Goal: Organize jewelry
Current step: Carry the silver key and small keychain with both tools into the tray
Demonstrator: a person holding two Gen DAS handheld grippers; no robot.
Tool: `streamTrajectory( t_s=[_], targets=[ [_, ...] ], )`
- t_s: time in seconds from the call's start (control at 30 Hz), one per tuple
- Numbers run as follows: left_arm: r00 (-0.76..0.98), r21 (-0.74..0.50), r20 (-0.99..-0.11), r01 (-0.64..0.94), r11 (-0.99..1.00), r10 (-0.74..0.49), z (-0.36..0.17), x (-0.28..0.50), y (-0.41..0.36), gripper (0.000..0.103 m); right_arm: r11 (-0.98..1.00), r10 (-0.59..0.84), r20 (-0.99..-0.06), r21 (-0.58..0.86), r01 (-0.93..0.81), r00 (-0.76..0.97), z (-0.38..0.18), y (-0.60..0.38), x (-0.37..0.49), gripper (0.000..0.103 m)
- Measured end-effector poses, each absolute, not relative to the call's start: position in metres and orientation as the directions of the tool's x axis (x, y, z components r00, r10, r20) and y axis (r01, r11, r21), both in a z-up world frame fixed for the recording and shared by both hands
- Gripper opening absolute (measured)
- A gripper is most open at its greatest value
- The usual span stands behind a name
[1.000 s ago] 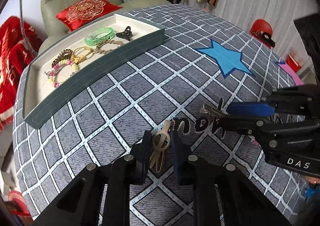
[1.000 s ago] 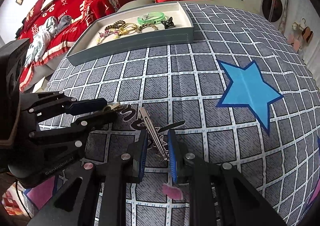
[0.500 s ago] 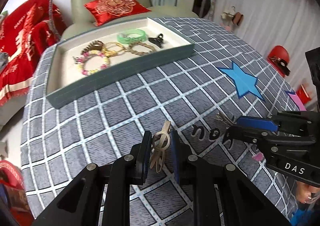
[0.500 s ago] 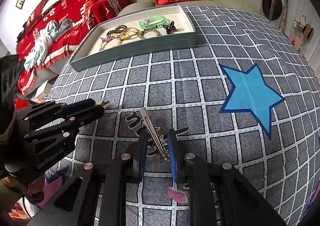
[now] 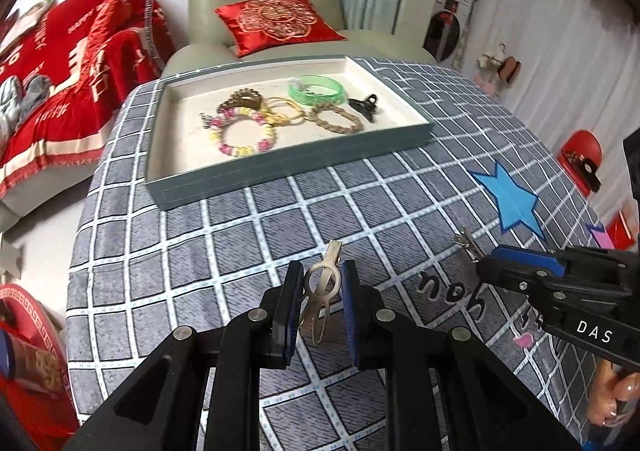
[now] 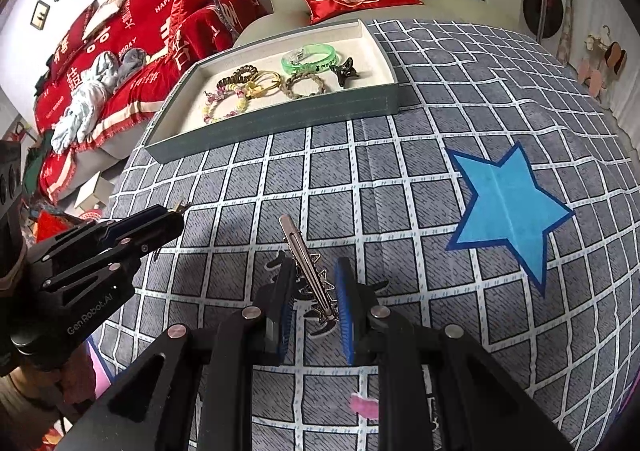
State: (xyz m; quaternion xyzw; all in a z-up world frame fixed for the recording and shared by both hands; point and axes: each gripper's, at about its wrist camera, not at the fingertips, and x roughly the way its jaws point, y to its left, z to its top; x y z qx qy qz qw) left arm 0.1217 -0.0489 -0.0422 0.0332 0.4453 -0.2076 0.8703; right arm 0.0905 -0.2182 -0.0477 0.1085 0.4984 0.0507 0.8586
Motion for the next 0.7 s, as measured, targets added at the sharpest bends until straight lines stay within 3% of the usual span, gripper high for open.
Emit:
streamTrajectory(
  t_s=[0.7],
  targets=[
    [0.603,-0.138,-0.742,0.291,0.947,-0.293,-0.017,0.152,-0.015,0.036,0.959,0.215,-0.818,0.279,0.041,0.534,-0.028,-0.227,0.131,0.022]
  ],
)
